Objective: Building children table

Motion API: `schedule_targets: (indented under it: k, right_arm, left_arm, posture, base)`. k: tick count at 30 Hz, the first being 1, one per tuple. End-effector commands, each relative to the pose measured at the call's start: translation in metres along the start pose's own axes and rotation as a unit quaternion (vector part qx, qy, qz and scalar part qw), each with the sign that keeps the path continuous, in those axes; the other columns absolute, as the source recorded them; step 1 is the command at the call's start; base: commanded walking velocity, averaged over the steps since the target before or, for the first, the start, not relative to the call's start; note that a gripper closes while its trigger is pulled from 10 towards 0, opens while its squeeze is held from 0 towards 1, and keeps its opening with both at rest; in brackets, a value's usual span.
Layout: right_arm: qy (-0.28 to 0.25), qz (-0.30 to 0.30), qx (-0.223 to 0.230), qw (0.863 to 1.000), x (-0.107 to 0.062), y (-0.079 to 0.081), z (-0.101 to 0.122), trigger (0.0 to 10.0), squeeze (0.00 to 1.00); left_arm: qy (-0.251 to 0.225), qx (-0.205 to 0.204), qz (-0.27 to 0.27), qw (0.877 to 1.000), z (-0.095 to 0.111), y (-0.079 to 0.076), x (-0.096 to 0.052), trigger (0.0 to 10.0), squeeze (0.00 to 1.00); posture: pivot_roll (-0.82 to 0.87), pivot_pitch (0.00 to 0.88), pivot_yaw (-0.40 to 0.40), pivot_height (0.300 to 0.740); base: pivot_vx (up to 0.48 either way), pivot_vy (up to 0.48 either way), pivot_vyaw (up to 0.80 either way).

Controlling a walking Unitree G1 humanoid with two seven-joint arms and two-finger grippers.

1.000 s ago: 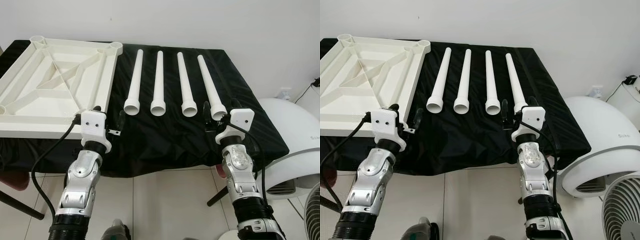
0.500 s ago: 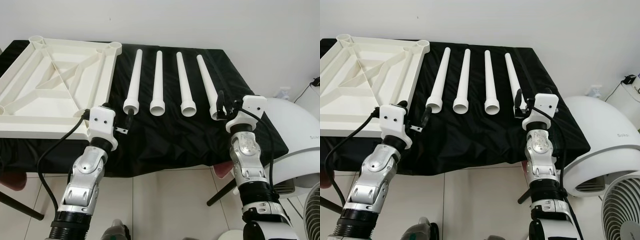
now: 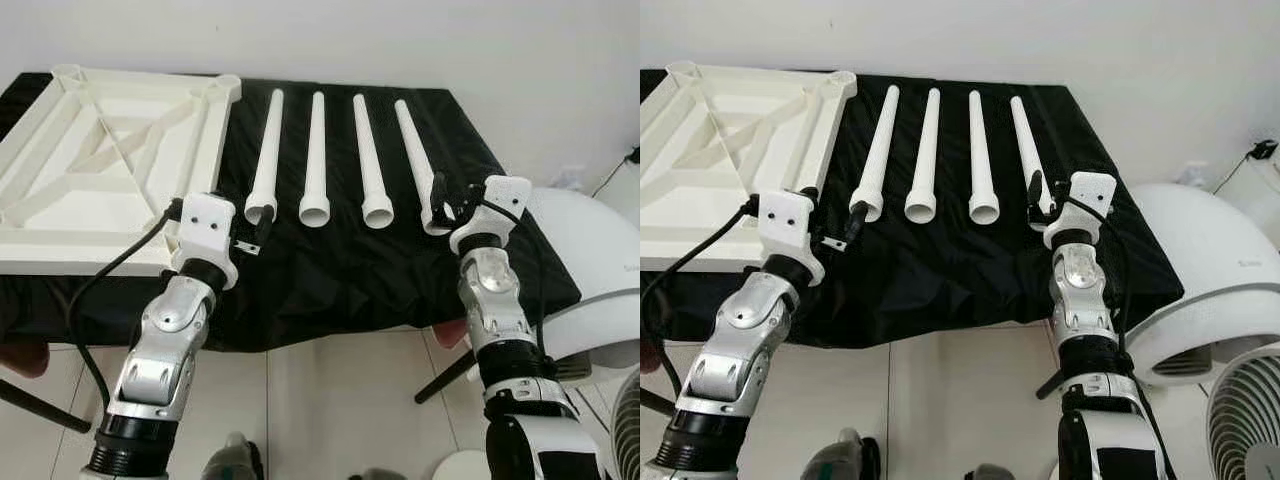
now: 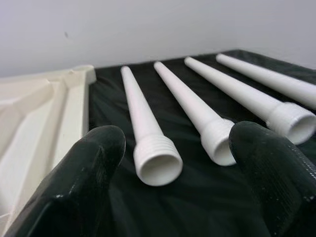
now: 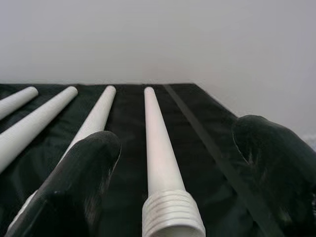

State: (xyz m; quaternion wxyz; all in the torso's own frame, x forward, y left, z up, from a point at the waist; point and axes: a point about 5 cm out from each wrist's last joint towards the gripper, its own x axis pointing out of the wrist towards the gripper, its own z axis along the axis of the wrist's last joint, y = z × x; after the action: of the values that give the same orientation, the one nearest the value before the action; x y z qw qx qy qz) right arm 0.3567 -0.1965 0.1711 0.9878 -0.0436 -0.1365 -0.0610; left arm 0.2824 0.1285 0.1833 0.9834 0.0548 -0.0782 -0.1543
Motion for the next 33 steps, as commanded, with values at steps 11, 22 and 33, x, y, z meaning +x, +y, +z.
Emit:
schedule_targets:
  k: [11, 22, 33]
  right_arm:
    - [0.026, -0.009, 0.015, 1.0, 0.015, -0.004, 0.0, 10.0, 0.0]
    - [0.036, 0.0, 0.029, 0.999, 0.027, -0.002, 0.003, 10.0, 0.0]
    - [0.051, 0.021, 0.06, 0.997, 0.039, 0.006, 0.008, 10.0, 0.0]
  left_arm:
    - [0.032, -0.009, -0.087, 0.996, 0.01, -0.015, -0.007, 10.0, 0.0]
    - [0.064, -0.012, -0.083, 0.994, 0.012, -0.015, -0.019, 10.0, 0.0]
    - [0.078, -0.014, -0.075, 0.994, 0.014, -0.015, -0.028, 10.0, 0.0]
  posture:
    - [0.07, 0.19, 0.006, 0.74]
    - [0.1, 0.241, 0.016, 0.74]
    - [0.13, 0.263, 0.015, 0.74]
  base:
    - [0.0, 0.0, 0.0]
    - [0.0, 0.0, 0.0]
    - [0.0, 0.0, 0.0]
